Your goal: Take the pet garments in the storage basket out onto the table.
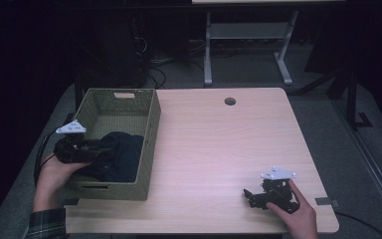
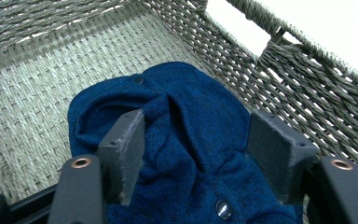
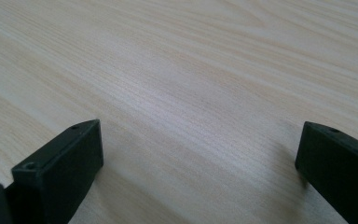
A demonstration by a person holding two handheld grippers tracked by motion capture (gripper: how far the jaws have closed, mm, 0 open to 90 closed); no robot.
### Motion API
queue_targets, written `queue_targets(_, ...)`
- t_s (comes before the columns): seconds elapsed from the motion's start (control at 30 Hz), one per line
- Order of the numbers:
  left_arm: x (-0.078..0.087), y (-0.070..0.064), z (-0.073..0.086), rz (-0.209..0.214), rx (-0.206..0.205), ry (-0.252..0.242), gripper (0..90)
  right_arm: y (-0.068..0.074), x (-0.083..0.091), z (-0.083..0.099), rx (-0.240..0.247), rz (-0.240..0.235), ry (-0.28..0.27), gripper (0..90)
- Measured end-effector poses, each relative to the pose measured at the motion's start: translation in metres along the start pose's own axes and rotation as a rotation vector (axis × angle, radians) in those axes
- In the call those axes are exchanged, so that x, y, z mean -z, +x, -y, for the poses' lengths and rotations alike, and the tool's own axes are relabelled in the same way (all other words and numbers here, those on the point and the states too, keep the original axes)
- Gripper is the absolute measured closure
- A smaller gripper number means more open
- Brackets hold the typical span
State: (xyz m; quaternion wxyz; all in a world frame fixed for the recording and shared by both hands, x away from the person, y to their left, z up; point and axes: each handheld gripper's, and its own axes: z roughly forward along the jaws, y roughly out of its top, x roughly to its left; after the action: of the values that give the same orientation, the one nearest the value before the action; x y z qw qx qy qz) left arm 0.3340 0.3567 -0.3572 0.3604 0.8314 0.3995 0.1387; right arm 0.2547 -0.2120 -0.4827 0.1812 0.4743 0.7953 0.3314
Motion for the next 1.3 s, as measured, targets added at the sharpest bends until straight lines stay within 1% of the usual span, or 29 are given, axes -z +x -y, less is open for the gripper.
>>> queue_targets(0.03, -0.001, 0.001, -0.001, -0.001, -0.016, 0.008, 37.3, 0.000, 0.000, 0.000, 0.000, 0.000, 0.000, 0.4)
queue_targets(0.13, -0.006, 0.002, -0.001, -0.004, -0.038, 0.037, 38.4, 0.000, 0.000, 0.000, 0.000, 0.000, 0.000, 0.4)
queue_targets(0.2, -0.009, 0.003, -0.001, -0.010, -0.064, 0.073, 38.7, 0.000, 0.000, 0.000, 0.000, 0.000, 0.000, 0.4)
queue_targets(0.23, -0.011, 0.004, -0.001, -0.005, -0.064, 0.091, 38.7, 0.000, 0.000, 0.000, 0.000, 0.000, 0.000, 0.4)
queue_targets(0.33, -0.015, 0.006, -0.001, 0.004, -0.076, 0.110, 38.5, 0.000, 0.000, 0.000, -0.002, 0.000, -0.001, 0.4)
queue_targets(0.37, -0.017, 0.006, -0.001, 0.008, -0.070, 0.119, 38.5, 0.000, 0.000, 0.000, -0.003, 0.000, -0.001, 0.4)
queue_targets(0.4, -0.020, 0.006, -0.001, 0.012, -0.070, 0.133, 38.4, 0.000, 0.000, 0.000, -0.004, 0.000, -0.001, 0.4)
queue_targets(0.43, -0.022, 0.007, -0.001, 0.011, -0.078, 0.141, 38.0, 0.000, 0.000, 0.000, -0.004, 0.000, -0.001, 0.4)
queue_targets(0.53, -0.030, 0.007, -0.001, 0.022, -0.072, 0.180, 36.6, 0.000, 0.000, 0.000, -0.004, 0.000, -0.001, 0.4)
queue_targets(0.57, -0.032, 0.007, -0.001, 0.025, -0.081, 0.197, 36.5, 0.000, 0.000, 0.000, -0.004, 0.000, -0.001, 0.4)
queue_targets(0.6, -0.037, 0.007, 0.000, 0.033, -0.077, 0.213, 36.2, 0.000, 0.000, 0.000, -0.003, 0.000, -0.001, 0.4)
queue_targets(0.67, -0.044, 0.006, 0.003, 0.041, -0.086, 0.250, 34.8, 0.000, 0.000, 0.000, -0.002, 0.000, -0.001, 0.4)
queue_targets(0.73, -0.049, 0.007, 0.006, 0.038, -0.087, 0.286, 34.0, 0.000, 0.000, 0.000, -0.002, 0.000, -0.001, 0.4)
queue_targets(0.8, -0.051, 0.010, 0.009, 0.046, -0.077, 0.299, 34.6, 0.000, 0.000, 0.000, -0.002, 0.000, -0.001, 0.4)
queue_targets(0.83, -0.052, 0.010, 0.010, 0.048, -0.066, 0.297, 35.5, 0.000, 0.000, 0.000, -0.002, 0.000, -0.001, 0.4)
queue_targets(0.87, -0.051, 0.010, 0.010, 0.048, -0.063, 0.296, 36.2, 0.000, 0.000, 0.000, -0.003, 0.000, -0.001, 0.4)
queue_targets(0.97, -0.052, 0.010, 0.011, 0.051, -0.065, 0.306, 41.3, 0.000, 0.000, 0.000, -0.002, 0.000, -0.001, 0.4)
queue_targets(1.0, -0.053, 0.010, 0.011, 0.051, -0.063, 0.316, 44.7, 0.000, 0.000, 0.000, -0.003, 0.000, -0.001, 0.4)
queue_targets(1.03, -0.053, 0.010, 0.011, 0.051, -0.068, 0.322, 50.7, 0.000, 0.000, 0.000, -0.003, 0.000, -0.001, 0.4)
queue_targets(1.07, -0.054, 0.010, 0.011, 0.049, -0.062, 0.330, 55.8, 0.000, 0.000, 0.000, -0.003, 0.000, -0.001, 0.4)
queue_targets(1.1, -0.054, 0.010, 0.011, 0.042, -0.069, 0.339, 62.2, 0.000, 0.000, 0.000, -0.003, 0.000, -0.001, 0.4)
queue_targets(1.13, -0.055, 0.011, 0.011, 0.032, -0.059, 0.347, 68.9, 0.000, 0.000, 0.000, -0.003, 0.000, -0.001, 0.4)
queue_targets(1.2, -0.055, 0.012, 0.011, 0.022, -0.045, 0.357, 78.7, 0.000, 0.000, 0.000, -0.003, 0.000, -0.001, 0.4)
queue_targets(1.23, -0.055, 0.012, 0.011, 0.021, -0.034, 0.356, 80.1, 0.000, 0.000, 0.000, -0.003, 0.000, -0.001, 0.4)
queue_targets(1.27, -0.055, 0.013, 0.011, 0.020, -0.036, 0.360, 81.1, 0.000, 0.000, 0.000, -0.003, 0.000, -0.001, 0.4)
queue_targets(1.3, -0.054, 0.012, 0.010, 0.017, -0.029, 0.349, 82.0, 0.000, 0.000, 0.000, -0.003, 0.000, -0.001, 0.4)
